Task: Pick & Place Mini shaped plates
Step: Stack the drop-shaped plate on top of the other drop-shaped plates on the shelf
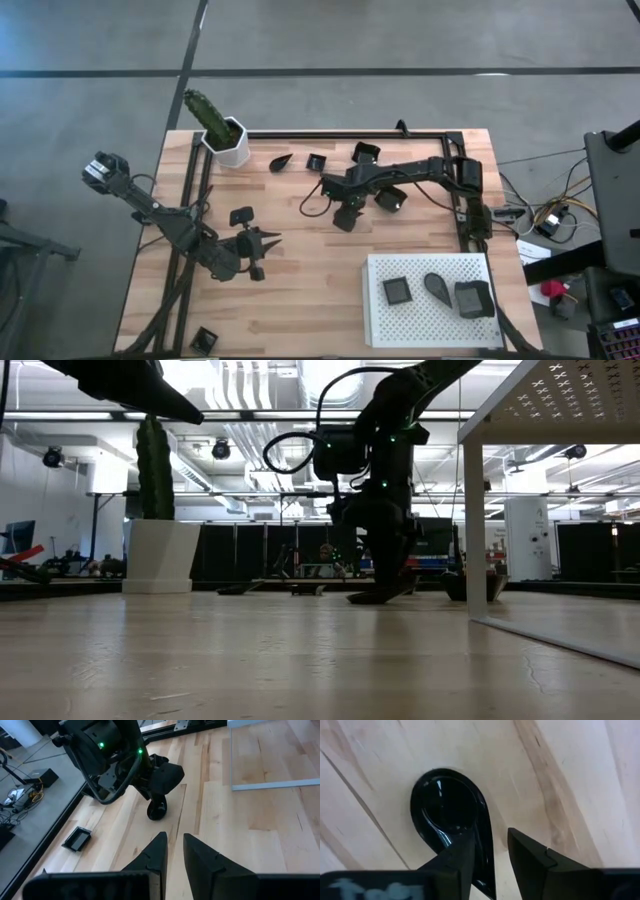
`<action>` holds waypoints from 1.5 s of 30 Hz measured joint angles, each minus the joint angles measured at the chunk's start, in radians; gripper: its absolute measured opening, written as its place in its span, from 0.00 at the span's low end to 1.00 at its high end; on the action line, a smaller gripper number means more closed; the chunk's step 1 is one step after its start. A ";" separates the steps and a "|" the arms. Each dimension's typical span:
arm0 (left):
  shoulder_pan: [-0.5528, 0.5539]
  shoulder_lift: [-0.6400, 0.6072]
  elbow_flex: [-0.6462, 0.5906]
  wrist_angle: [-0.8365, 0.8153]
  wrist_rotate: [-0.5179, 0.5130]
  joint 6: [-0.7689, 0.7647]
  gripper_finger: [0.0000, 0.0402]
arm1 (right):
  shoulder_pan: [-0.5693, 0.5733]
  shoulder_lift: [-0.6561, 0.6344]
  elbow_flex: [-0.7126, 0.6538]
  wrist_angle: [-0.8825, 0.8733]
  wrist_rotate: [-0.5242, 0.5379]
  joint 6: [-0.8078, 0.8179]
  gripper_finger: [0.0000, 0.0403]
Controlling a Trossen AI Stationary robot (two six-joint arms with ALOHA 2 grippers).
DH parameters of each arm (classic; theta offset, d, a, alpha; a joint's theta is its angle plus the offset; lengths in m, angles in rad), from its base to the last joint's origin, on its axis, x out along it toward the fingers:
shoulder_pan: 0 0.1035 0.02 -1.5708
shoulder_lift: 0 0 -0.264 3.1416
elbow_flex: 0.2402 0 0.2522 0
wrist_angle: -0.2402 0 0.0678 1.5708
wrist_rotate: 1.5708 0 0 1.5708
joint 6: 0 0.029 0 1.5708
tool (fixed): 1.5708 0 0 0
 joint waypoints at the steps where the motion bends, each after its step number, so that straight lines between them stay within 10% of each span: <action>1: 0.000 0.000 0.000 0.000 0.000 0.000 0.14 | 0.000 0.000 -0.004 0.001 0.000 0.000 0.27; 26: 0.000 0.000 0.000 0.000 0.000 0.003 0.14 | 0.015 -0.033 -0.031 -0.002 -0.053 0.018 0.02; 45: 0.000 0.000 0.000 0.009 0.000 0.011 0.14 | 0.166 -0.504 -0.027 -0.148 -0.052 0.501 0.02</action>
